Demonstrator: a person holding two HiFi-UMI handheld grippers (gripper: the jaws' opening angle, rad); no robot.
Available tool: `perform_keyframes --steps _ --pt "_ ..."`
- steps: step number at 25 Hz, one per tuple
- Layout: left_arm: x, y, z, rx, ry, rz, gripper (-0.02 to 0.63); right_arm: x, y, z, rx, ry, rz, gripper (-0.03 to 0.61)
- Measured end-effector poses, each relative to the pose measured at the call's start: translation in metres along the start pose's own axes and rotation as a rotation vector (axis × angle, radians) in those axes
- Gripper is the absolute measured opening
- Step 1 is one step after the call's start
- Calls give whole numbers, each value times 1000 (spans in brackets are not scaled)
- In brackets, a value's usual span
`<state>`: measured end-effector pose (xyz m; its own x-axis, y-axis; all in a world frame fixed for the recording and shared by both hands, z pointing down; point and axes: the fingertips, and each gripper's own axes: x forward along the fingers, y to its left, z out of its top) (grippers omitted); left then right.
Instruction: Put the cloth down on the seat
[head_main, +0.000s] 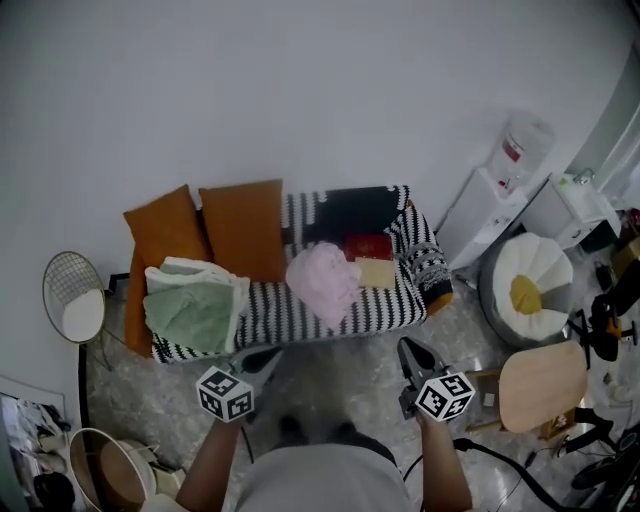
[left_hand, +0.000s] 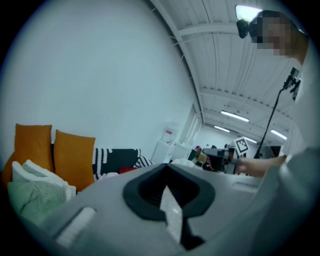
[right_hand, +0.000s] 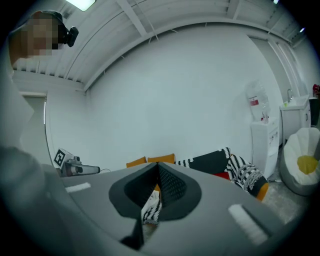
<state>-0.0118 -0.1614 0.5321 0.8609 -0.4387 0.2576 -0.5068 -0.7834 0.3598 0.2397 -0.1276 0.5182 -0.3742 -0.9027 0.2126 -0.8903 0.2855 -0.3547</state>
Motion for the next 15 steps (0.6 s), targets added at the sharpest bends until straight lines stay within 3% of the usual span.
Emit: perform_keyframes --steps 8,15 --pt "21 -37 9 35 -14 37 2 -31 -19 18 -34 -1 67 5" --pt "26 -47 11 47 -16 48 2 -36 -30 18 -33 6 74 5"
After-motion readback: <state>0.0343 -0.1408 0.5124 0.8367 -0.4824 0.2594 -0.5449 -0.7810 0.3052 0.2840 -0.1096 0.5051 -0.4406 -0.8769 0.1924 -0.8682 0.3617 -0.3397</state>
